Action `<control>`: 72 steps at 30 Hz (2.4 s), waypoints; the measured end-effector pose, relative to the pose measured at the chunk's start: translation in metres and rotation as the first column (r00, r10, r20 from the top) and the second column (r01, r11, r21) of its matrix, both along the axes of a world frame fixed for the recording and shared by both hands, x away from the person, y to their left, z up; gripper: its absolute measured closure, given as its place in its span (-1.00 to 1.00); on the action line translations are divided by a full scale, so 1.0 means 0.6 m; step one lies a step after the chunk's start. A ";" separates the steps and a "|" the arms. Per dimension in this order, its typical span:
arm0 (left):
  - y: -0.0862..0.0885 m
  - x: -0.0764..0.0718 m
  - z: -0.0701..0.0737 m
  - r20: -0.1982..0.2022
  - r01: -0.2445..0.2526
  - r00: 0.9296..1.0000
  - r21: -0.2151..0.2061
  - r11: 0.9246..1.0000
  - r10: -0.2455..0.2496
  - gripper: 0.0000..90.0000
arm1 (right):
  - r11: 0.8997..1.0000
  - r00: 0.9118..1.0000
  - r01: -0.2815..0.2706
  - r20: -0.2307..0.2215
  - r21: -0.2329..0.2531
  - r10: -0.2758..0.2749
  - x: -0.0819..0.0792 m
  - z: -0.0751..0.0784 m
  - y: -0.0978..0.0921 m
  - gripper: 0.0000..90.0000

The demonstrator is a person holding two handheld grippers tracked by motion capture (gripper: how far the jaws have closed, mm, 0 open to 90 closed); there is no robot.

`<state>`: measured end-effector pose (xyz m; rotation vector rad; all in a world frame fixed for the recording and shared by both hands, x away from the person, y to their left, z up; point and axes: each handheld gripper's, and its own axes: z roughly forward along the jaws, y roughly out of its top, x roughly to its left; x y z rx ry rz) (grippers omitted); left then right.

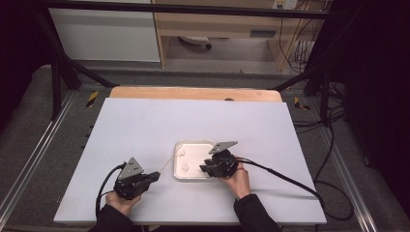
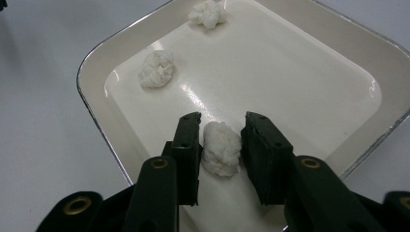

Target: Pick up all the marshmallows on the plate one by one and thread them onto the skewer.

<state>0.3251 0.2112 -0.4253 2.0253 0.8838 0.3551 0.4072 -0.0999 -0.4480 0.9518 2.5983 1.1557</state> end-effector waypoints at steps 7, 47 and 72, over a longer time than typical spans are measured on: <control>-0.002 -0.002 0.001 0.007 -0.003 1.000 -0.010 1.000 0.003 0.97 | 1.000 1.000 0.005 0.002 0.008 -0.005 -0.002 -0.001 0.000 0.63; -0.045 -0.029 0.007 0.120 0.056 0.992 -0.072 0.996 -0.048 0.97 | 0.860 0.998 0.052 0.005 0.507 -0.063 -0.001 0.139 -0.063 0.66; -0.048 -0.029 0.007 0.130 0.064 0.990 -0.070 0.996 -0.054 0.97 | 0.818 0.998 0.048 -0.065 0.573 -0.013 0.018 0.133 -0.032 0.68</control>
